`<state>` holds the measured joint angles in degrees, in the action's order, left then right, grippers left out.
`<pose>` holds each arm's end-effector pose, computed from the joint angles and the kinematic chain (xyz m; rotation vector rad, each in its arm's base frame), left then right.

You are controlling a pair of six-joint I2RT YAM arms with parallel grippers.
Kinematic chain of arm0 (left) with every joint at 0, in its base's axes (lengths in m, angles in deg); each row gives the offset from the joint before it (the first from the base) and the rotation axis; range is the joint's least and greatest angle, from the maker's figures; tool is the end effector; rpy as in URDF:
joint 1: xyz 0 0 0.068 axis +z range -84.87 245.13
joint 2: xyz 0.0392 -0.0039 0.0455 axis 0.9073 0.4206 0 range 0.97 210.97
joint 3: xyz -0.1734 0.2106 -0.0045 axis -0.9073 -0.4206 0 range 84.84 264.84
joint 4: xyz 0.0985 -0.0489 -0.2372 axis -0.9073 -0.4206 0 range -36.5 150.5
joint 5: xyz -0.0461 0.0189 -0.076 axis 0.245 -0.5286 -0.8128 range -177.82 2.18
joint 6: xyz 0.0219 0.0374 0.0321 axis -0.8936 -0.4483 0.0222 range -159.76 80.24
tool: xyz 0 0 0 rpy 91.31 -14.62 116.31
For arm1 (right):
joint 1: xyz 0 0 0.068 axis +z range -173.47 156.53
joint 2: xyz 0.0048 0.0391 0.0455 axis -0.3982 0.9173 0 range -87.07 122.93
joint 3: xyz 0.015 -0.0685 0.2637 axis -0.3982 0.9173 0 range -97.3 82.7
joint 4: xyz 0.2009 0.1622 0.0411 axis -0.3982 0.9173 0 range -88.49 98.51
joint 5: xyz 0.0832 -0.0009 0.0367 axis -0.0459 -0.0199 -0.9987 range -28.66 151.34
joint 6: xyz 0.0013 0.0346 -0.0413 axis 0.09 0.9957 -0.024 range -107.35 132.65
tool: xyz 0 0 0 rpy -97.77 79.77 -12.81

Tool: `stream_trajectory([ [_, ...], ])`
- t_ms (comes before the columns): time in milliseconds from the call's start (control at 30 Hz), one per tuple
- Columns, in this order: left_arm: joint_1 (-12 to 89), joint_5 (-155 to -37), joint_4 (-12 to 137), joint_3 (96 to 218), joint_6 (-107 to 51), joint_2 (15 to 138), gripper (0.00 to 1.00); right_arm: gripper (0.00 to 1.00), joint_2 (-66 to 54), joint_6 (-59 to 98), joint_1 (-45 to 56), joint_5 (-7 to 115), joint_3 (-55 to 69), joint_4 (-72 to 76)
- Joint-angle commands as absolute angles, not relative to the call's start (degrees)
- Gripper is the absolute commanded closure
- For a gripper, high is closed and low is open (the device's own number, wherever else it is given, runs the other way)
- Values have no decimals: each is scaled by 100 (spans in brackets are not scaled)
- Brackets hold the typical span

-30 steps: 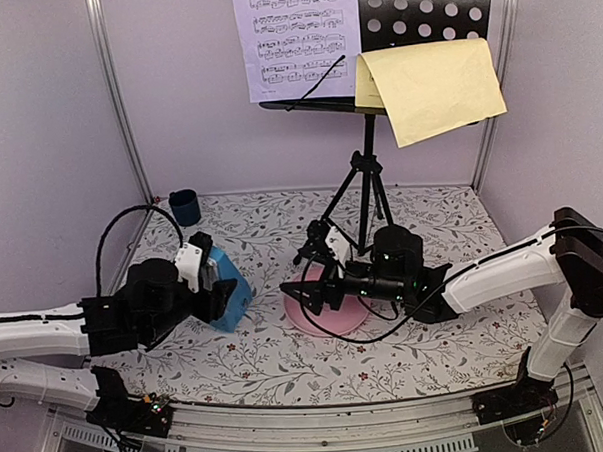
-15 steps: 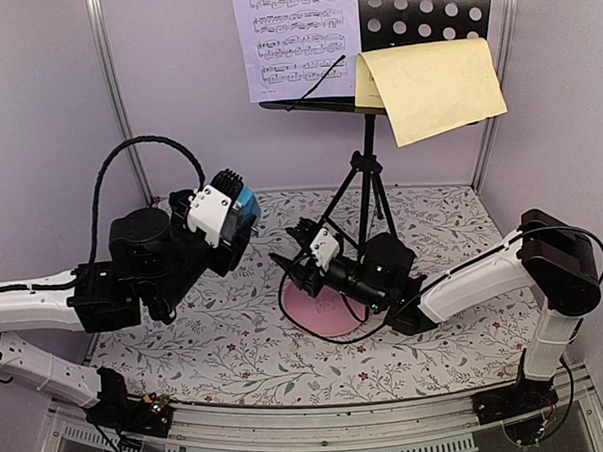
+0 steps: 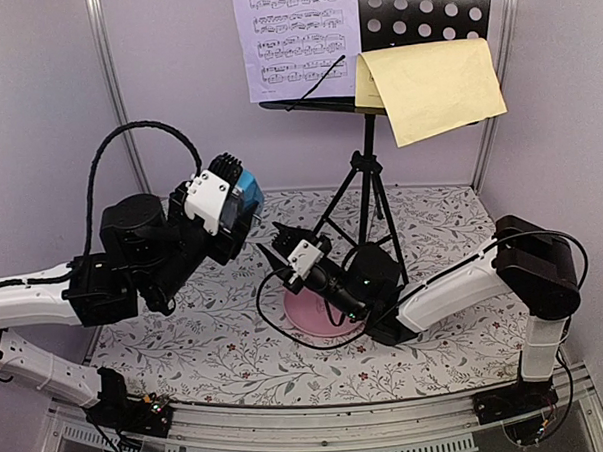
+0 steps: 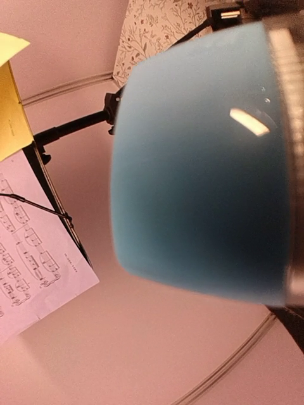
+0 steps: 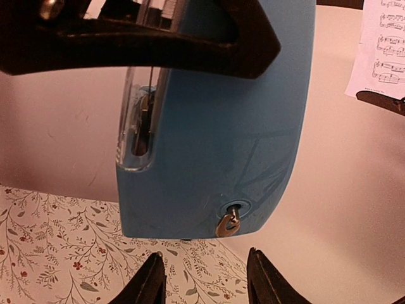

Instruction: Set up the instrument practice props

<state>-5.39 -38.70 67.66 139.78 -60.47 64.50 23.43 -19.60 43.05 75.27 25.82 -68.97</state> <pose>0.1091 -0.2274 0.3701 0.5839 1.4757 0.0055 0.1712 0.3726 0.2305 -0.8323 0.9906 0.3578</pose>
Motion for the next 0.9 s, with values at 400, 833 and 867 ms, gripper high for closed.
stream_trajectory([
  [400, -684, -4080, 7333, 14215, -5805, 6285, 75, 65, 2638, -2477, 4360, 8241, 2021, -7240],
  [833, -683, -4141, 7438, 14180, -5864, 6234, 77, 80, 2727, -2576, 4362, 8402, 2000, -7306],
  [867, -677, -4141, 7432, 14174, -5860, 6228, 77, 82, 2720, -2582, 4364, 8434, 2007, -7324],
])
